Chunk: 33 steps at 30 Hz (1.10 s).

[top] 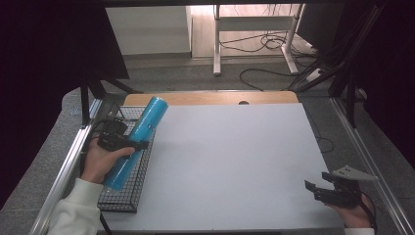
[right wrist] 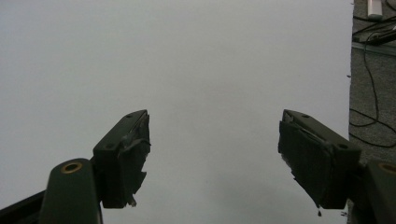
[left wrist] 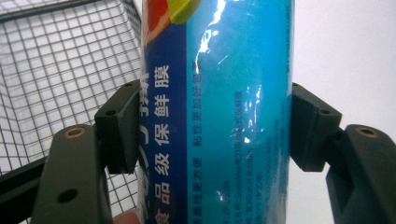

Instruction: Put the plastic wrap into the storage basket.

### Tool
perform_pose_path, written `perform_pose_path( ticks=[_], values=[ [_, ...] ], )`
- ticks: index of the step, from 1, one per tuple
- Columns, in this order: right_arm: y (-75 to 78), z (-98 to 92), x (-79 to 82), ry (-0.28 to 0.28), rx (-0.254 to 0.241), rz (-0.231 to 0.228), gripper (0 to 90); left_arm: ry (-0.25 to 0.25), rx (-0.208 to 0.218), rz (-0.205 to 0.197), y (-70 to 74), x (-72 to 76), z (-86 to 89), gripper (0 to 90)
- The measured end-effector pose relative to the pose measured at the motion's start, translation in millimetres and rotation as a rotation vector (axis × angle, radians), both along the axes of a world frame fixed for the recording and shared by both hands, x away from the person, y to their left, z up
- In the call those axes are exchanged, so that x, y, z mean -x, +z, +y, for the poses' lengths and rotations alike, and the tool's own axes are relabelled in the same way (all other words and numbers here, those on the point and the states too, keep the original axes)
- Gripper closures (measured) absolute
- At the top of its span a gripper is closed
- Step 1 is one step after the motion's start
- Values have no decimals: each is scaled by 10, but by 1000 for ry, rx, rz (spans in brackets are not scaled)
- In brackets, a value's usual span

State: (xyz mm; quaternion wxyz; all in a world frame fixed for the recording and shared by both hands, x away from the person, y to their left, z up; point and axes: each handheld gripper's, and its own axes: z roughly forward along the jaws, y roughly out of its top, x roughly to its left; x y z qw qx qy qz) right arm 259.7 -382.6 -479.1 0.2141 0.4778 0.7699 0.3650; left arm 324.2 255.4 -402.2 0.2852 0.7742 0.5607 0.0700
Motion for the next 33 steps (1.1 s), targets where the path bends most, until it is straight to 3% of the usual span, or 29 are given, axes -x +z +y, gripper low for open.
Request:
perform_pose_path(
  ticks=[11, 15, 20, 33],
  values=[
    [-12, 14, -10, 2, 6, 6, 253, 122, -15, 34, -152, -129, 171, 314],
    [-15, 10, -13, 1, 3, 7, 253, 143, -58, 32, -192, -158, 165, 314],
    [-23, 5, -17, -6, 7, 8, 253, 157, -45, 54, -245, -194, 182, 314],
    [-26, 11, -22, -5, 12, 7, 253, 228, -73, 94, -418, -304, 190, 314]
  ],
)
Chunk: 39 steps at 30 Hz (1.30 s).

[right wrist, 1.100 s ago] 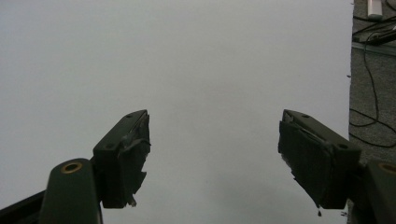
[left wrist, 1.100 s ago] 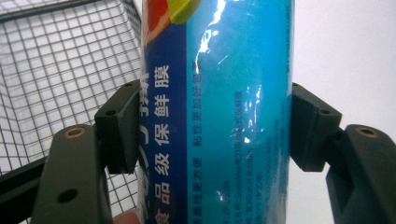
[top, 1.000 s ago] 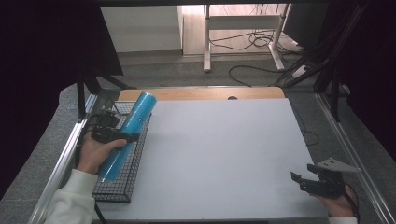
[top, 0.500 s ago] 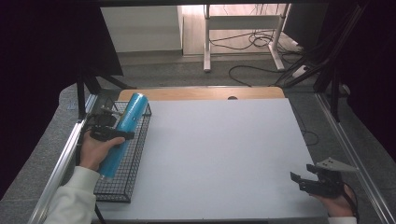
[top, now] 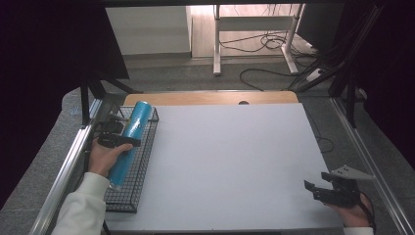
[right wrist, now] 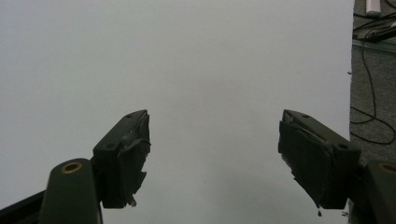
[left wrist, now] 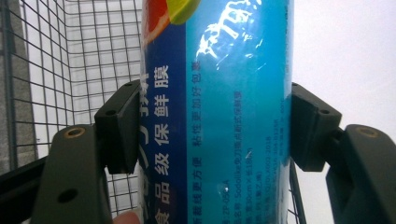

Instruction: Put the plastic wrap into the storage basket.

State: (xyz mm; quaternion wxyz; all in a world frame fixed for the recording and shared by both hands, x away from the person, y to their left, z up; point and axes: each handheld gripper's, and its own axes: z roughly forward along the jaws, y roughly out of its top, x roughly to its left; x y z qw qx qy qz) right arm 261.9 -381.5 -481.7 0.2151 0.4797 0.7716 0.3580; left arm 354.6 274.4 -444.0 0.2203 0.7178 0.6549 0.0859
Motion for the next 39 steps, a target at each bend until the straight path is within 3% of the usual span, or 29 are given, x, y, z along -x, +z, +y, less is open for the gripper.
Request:
perform_pose_path(
  ticks=[15, 18, 19, 21, 22, 24, 26, 30, 31, 34, 35, 37, 39],
  values=[
    [-3, 5, -1, 10, 6, -6, 251, 33, -25, 59, -224, -52, -11, 313],
    [-3, -1, 0, 10, 6, -5, 251, 35, -46, 77, -295, -61, -28, 312],
    [-4, -3, -1, 10, 5, -5, 251, 39, -79, 108, -389, -81, -54, 311],
    [-5, -3, 0, 10, 4, -4, 251, 52, -89, 119, -435, -91, -62, 308],
    [-5, -4, 2, 11, 6, -5, 251, 75, -103, 90, -451, -72, -64, 288],
    [-6, -5, 2, 10, 3, -5, 251, 77, -100, 52, -368, -35, -66, 260],
    [-7, -6, 0, 8, 4, -4, 251, 75, -96, 36, -324, -15, -69, 242],
    [-15, 0, -2, 10, 9, -1, 251, 44, -41, -34, -167, 86, -46, 186],
    [-15, 0, -2, 10, 9, -1, 251, 44, -41, -34, -167, 86, -46, 182],
    [-13, 5, 4, 9, 10, -2, 251, 3, 15, -132, -34, 208, -58, 190],
    [-12, 6, 6, 11, 10, -2, 251, 3, 15, -132, -34, 208, -58, 190],
    [-8, 13, 7, 14, 7, -4, 251, -55, 68, -187, 78, 301, -115, 183],
    [-2, 23, 8, 17, 9, -5, 251, -101, 77, -206, 123, 357, -184, 181]
  ],
)
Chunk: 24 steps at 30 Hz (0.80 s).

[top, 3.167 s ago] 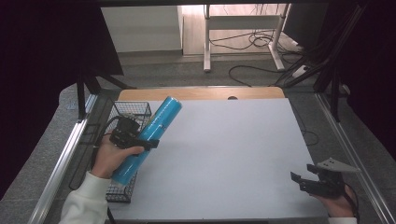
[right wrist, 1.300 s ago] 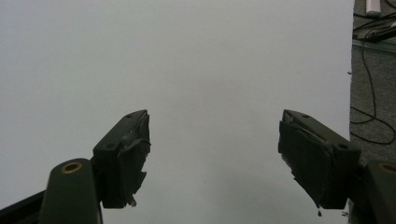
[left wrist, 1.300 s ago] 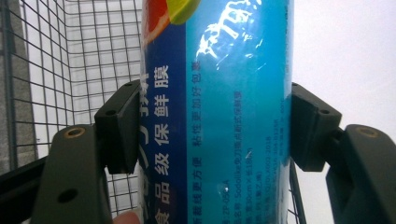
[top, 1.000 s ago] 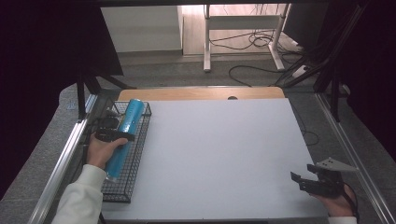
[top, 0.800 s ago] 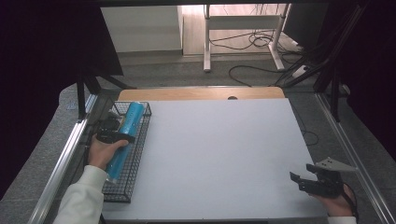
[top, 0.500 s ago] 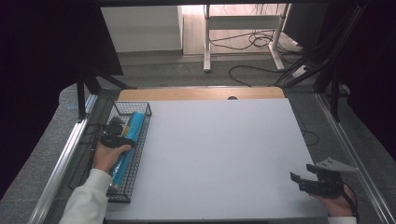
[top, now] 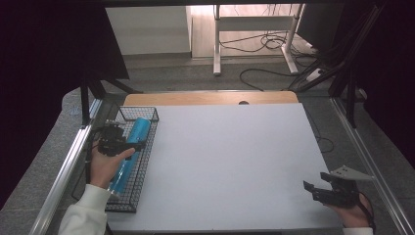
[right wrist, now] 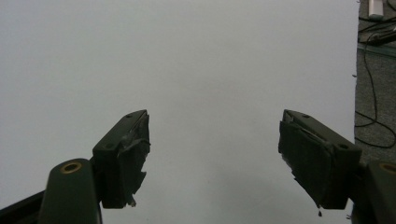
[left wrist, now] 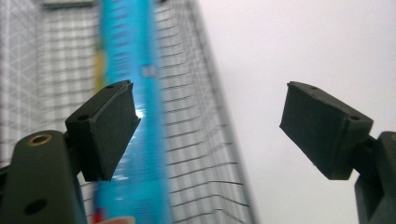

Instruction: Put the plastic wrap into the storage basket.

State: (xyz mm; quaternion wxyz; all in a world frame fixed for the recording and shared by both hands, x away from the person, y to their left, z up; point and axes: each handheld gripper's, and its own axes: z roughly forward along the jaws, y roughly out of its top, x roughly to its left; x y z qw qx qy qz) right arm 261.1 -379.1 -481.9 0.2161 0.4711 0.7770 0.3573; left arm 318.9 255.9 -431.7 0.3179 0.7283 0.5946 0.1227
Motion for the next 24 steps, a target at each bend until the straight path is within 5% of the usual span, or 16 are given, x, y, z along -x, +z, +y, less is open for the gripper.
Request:
perform_pose_path(
  ticks=[2, 7, 17, 24],
  values=[
    [-1, 9, 1, 0, -2, -2, 251, -14, 0, -8, 8, 20, -30, 177],
    [9, 35, 2, 13, 2, -12, 250, -93, 26, -103, 39, 213, -258, 192],
    [35, 84, 20, 23, 5, -19, 248, -228, 62, -104, -80, 444, -587, 200],
    [51, 141, 33, 48, 12, -35, 248, -277, 67, -126, -195, 649, -787, 213]
  ],
)
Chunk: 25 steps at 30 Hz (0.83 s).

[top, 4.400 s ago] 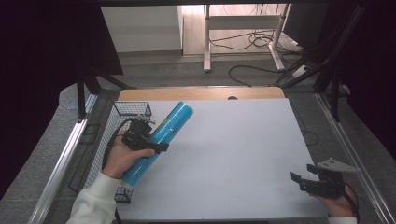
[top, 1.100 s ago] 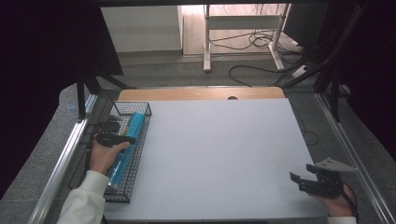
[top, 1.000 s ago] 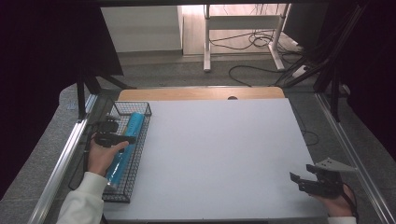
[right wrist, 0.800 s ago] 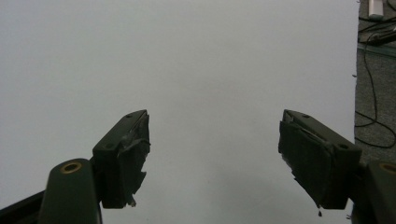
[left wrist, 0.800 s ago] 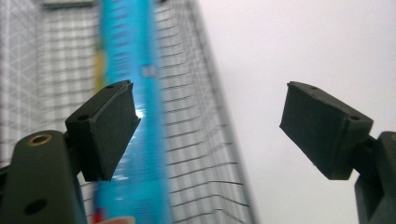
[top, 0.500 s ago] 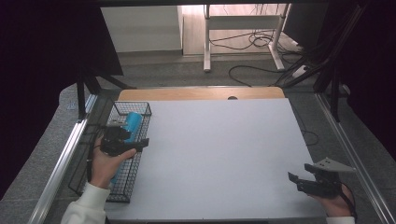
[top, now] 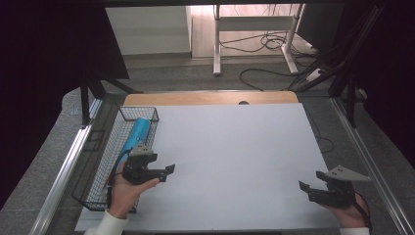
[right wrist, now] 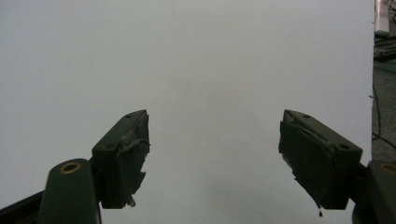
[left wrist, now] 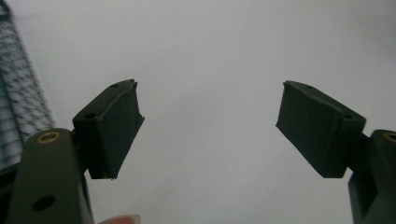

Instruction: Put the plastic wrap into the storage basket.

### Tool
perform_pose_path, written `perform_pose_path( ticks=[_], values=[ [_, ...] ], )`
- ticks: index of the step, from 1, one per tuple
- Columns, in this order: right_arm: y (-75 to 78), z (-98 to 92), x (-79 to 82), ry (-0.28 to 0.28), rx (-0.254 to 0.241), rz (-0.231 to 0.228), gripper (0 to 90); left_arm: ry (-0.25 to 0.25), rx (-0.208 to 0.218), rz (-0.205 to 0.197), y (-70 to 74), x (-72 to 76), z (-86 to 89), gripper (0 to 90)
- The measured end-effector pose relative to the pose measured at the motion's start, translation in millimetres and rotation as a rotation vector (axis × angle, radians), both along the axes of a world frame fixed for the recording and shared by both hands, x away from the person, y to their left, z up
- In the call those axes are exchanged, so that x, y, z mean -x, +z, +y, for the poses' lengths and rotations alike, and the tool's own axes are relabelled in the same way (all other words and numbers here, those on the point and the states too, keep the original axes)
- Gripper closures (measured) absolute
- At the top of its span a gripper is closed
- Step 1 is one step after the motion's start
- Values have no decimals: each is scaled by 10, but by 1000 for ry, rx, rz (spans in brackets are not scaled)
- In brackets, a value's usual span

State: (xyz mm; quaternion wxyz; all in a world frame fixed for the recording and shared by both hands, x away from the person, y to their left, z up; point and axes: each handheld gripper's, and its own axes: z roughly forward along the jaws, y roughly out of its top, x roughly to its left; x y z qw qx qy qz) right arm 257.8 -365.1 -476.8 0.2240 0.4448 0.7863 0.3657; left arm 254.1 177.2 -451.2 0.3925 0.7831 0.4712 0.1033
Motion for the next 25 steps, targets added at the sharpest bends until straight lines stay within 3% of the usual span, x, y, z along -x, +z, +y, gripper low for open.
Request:
perform_pose_path(
  ticks=[5, 11, 20, 25],
  values=[
    [5, 67, 6, 24, 1, -8, 247, -50, -15, 21, -154, 146, -142, 213],
    [-15, 117, 11, 50, -4, -3, 246, -56, -36, 26, -223, 145, -215, 217],
    [-27, 187, 16, 74, -9, -8, 245, -49, -19, 17, -194, 148, -150, 217],
    [-42, 231, 35, 88, -3, -8, 244, -55, -31, 21, -215, 140, -150, 216]
  ],
)
